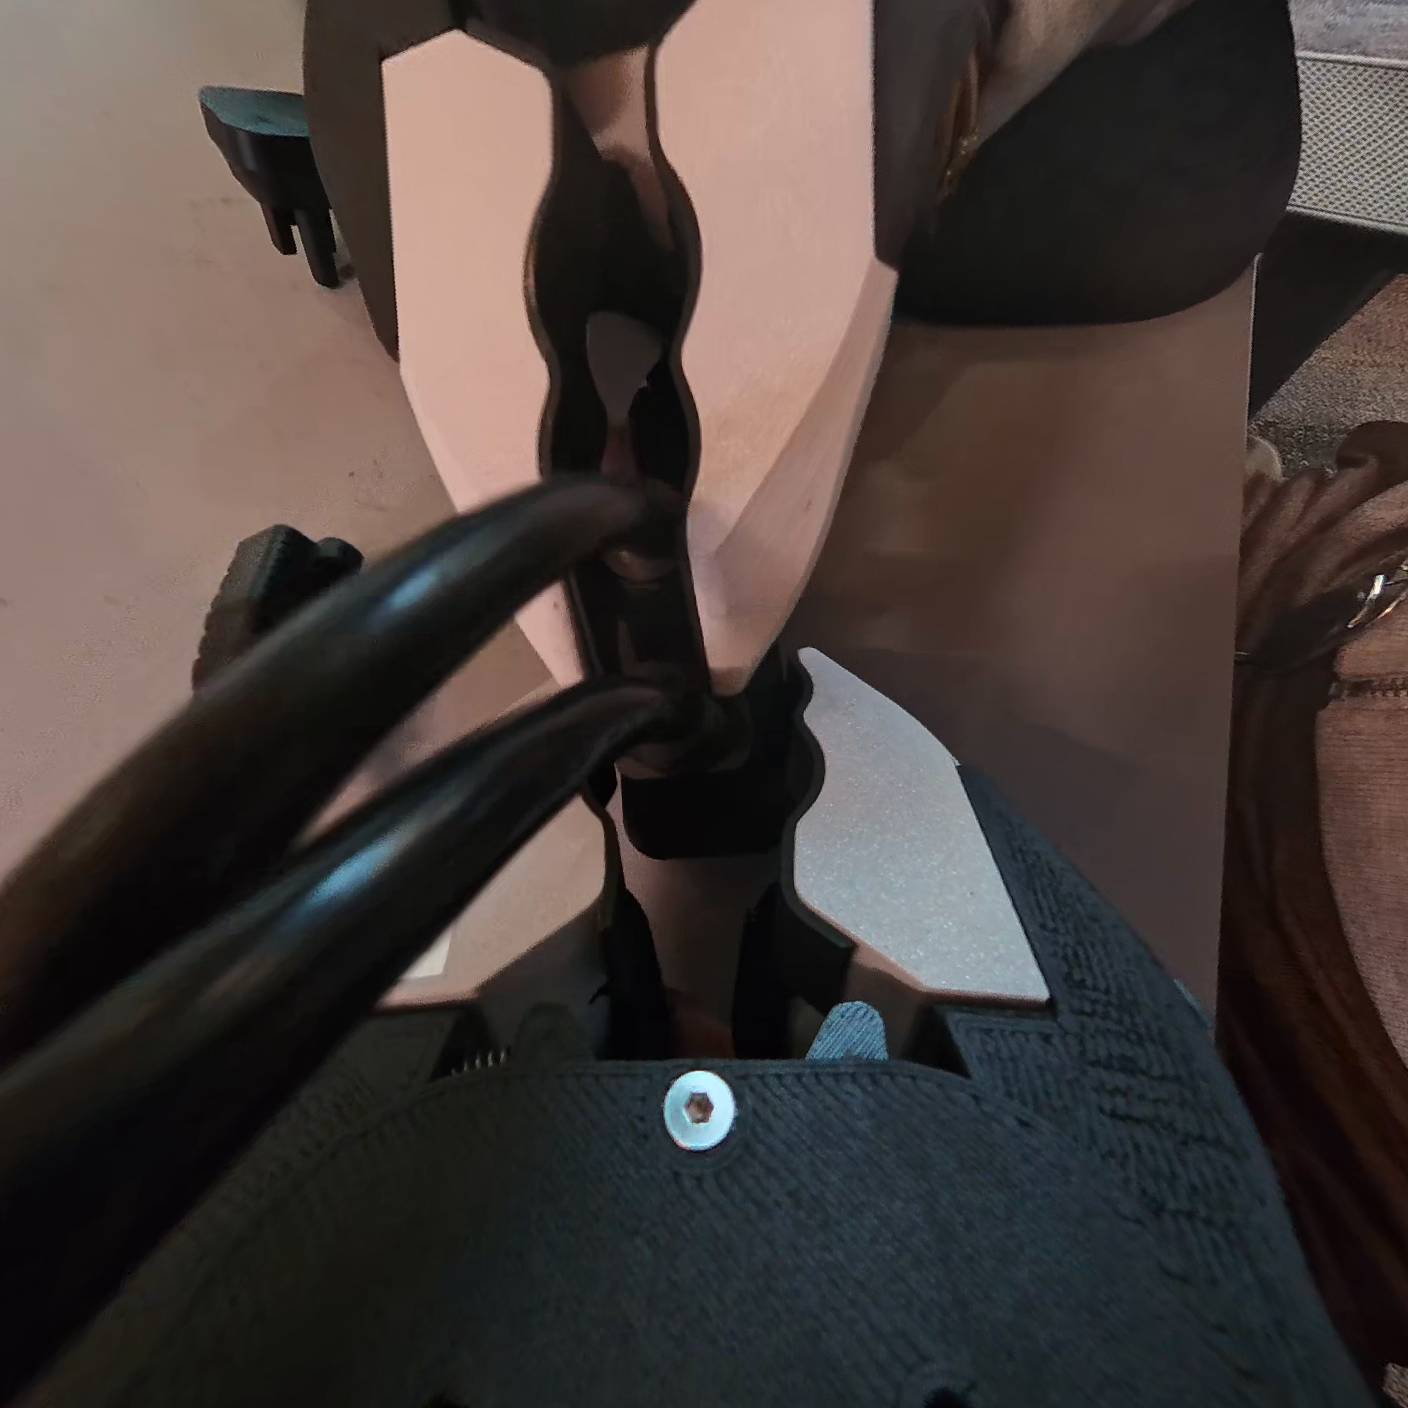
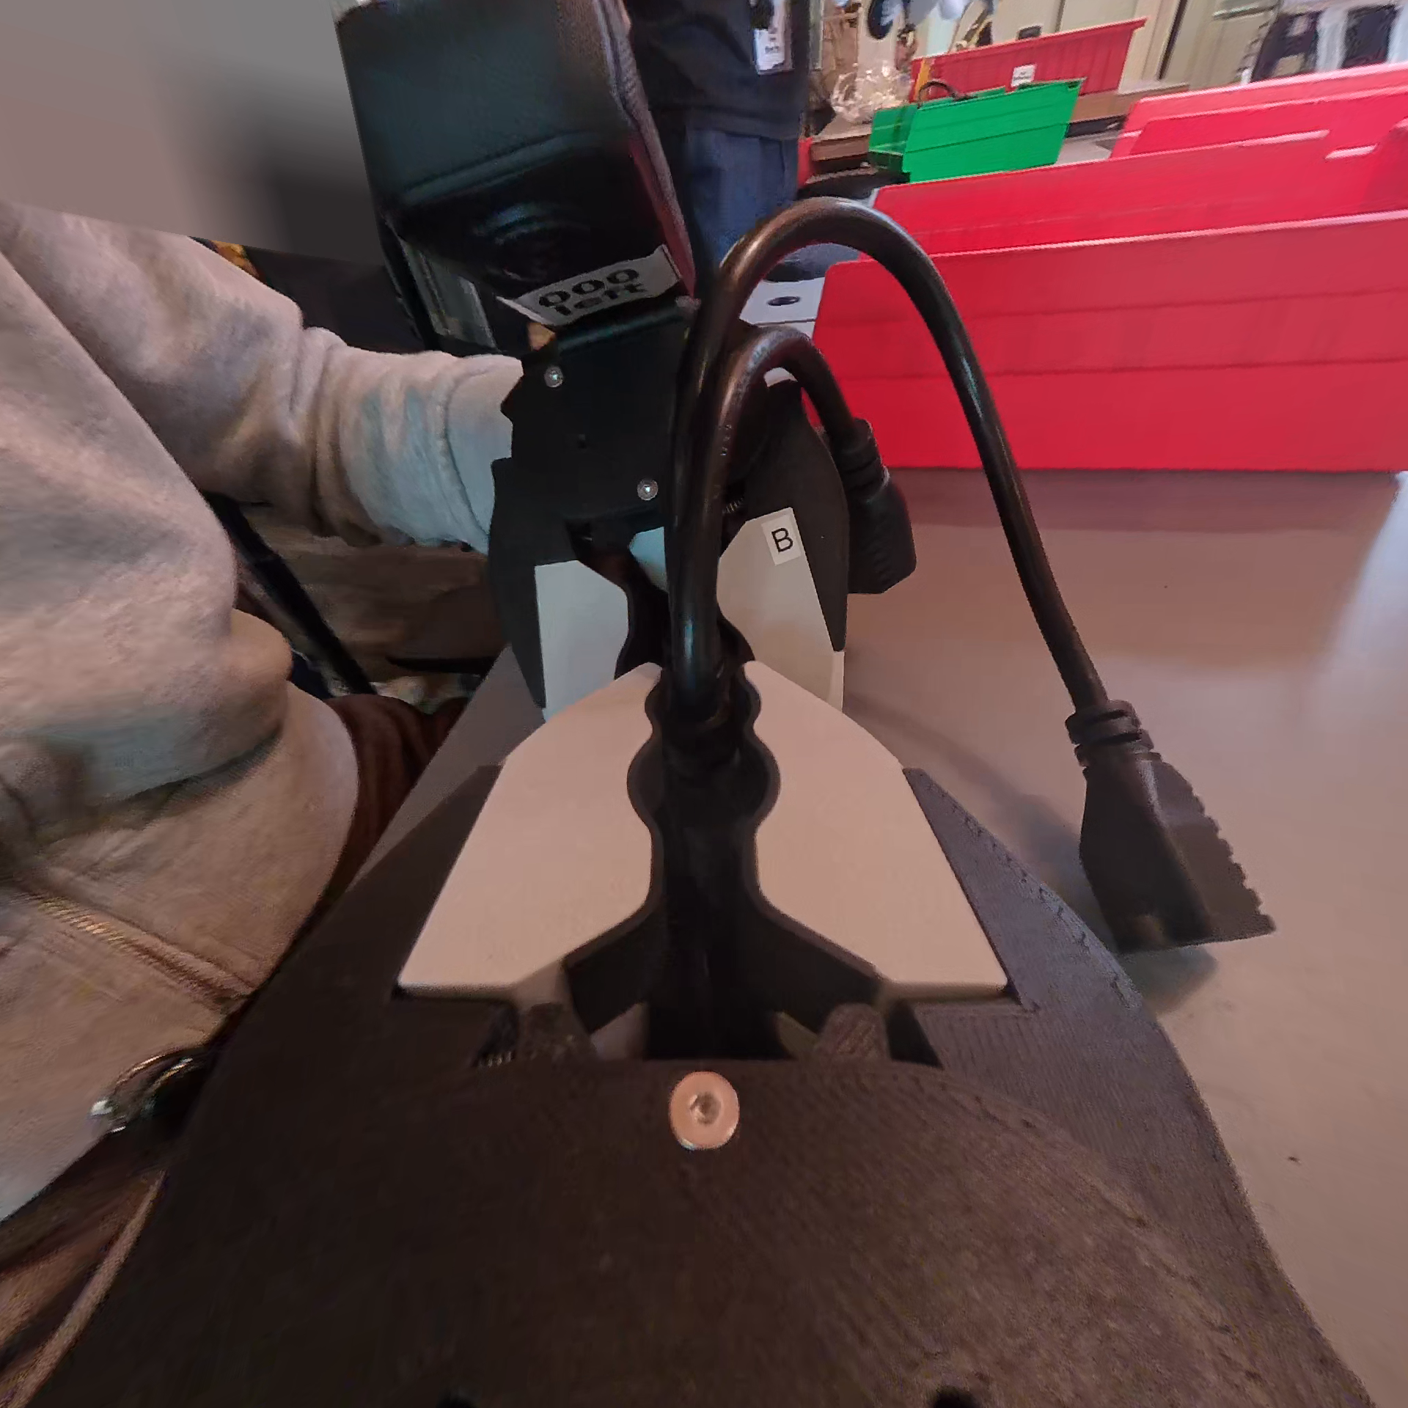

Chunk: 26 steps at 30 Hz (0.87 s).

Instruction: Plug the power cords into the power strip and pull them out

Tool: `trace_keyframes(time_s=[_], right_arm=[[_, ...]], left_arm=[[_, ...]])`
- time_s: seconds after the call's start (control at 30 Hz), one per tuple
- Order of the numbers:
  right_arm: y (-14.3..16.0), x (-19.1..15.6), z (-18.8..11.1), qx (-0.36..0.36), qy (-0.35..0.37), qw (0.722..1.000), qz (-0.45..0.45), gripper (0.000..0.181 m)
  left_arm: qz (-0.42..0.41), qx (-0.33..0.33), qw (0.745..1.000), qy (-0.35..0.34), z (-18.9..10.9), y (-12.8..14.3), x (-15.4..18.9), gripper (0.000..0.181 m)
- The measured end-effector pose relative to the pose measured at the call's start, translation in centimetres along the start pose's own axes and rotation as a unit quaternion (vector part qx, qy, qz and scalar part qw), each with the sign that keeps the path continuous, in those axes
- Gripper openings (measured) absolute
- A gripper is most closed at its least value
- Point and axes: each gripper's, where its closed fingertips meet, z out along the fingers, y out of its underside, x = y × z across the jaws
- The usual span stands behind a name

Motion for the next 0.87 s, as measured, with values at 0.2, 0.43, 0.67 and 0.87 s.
trace_keyframes(time_s=[0.2,0.43,0.67,0.87], right_arm=[[-0.11,-0.25,0.43,0.001,0.000,1.000,-0.004,0.015],[-0.41,-0.09,-0.11,0.019,-0.026,0.999,0.044,0.014],[-0.04,-0.20,0.22,0.000,-0.009,1.000,0.003,0.016],[0.12,-0.14,-0.05,-0.016,-0.008,1.000,-0.019,0.015]], left_arm=[[0.016,-0.023,1.000,-0.005,0.90,0.21,0.19,0.046],[0.004,-0.015,1.000,0.007,0.71,0.09,0.26,0.047],[0.017,-0.021,1.000,-0.011,0.91,0.24,0.15,0.046],[0.018,-0.020,1.000,-0.011,0.89,0.24,0.16,0.047]])
